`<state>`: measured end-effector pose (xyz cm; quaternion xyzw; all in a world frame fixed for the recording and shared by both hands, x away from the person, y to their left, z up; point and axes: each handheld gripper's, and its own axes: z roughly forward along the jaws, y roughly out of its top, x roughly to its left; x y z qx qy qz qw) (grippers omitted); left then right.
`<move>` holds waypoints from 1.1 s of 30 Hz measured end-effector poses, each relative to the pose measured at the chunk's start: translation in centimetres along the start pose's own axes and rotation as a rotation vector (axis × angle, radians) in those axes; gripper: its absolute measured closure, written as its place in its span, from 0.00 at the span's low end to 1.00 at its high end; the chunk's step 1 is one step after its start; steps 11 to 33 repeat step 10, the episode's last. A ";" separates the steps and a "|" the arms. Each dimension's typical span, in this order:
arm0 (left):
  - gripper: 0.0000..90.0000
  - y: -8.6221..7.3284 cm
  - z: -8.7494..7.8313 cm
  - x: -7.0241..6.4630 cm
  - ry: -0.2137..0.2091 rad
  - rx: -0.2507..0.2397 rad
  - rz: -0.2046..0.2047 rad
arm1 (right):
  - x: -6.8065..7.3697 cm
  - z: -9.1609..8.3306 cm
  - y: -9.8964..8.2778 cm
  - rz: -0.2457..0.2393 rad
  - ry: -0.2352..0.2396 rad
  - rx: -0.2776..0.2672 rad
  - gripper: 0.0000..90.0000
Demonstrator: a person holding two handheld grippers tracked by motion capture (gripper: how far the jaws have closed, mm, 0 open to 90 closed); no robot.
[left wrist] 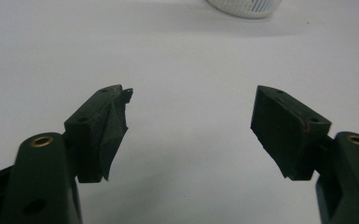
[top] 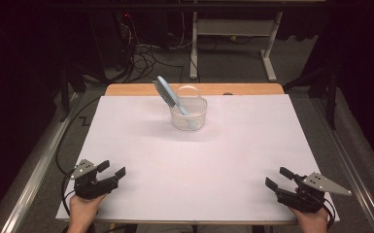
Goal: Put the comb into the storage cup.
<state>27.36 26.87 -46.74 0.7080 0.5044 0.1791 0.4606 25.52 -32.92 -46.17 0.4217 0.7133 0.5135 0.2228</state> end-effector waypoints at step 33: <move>0.30 0.0 -0.1 -0.1 -0.004 -0.006 0.001 | 0.0 0.0 0.0 -0.003 -0.004 -0.001 0.33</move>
